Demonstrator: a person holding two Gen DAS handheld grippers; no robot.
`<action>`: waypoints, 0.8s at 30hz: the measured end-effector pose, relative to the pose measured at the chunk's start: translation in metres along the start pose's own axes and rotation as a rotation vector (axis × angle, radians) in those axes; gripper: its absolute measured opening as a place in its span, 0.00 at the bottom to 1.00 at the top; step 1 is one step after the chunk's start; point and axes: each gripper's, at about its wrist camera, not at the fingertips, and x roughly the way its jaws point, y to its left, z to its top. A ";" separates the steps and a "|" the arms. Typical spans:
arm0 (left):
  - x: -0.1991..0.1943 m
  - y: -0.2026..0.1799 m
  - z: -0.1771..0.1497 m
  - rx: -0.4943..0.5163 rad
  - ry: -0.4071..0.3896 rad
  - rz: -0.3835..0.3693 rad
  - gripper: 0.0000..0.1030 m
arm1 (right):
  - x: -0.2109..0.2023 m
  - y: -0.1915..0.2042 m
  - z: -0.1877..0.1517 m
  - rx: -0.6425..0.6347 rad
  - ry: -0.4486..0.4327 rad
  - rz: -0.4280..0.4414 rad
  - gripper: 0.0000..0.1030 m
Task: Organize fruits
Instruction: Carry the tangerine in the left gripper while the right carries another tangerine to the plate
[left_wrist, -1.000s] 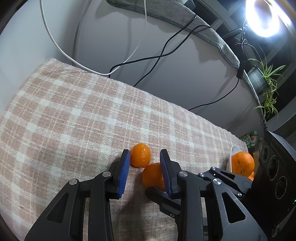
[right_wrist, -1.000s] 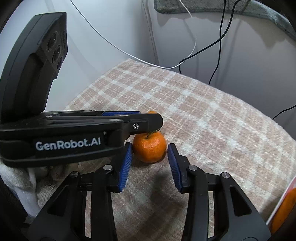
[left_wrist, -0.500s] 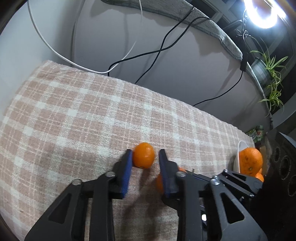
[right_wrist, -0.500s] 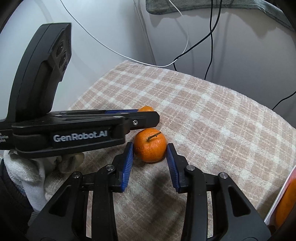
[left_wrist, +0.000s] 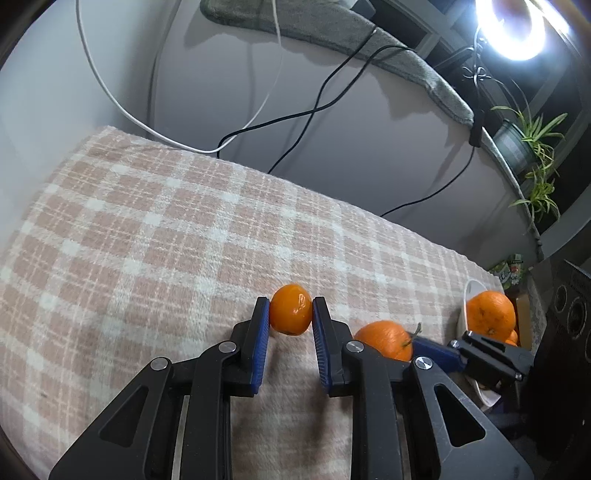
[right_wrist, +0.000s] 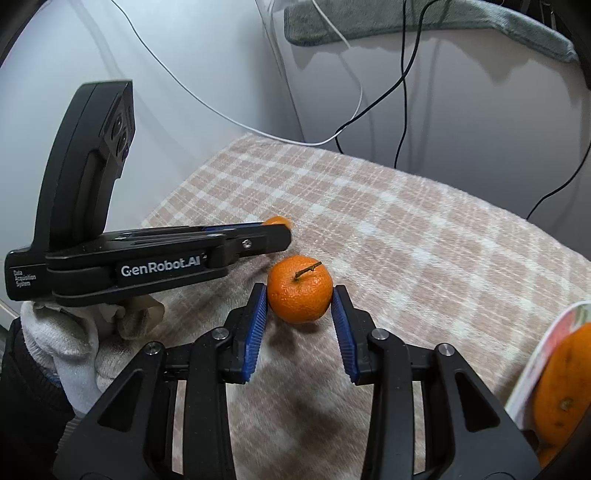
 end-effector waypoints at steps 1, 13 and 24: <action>-0.002 -0.001 -0.001 0.000 -0.003 0.000 0.20 | -0.004 -0.001 -0.001 0.000 -0.004 -0.001 0.36; -0.032 -0.041 -0.026 0.037 -0.017 -0.081 0.21 | -0.065 -0.014 -0.018 0.023 -0.086 0.001 0.36; -0.036 -0.105 -0.043 0.114 -0.025 -0.170 0.21 | -0.144 -0.063 -0.043 0.091 -0.181 -0.070 0.36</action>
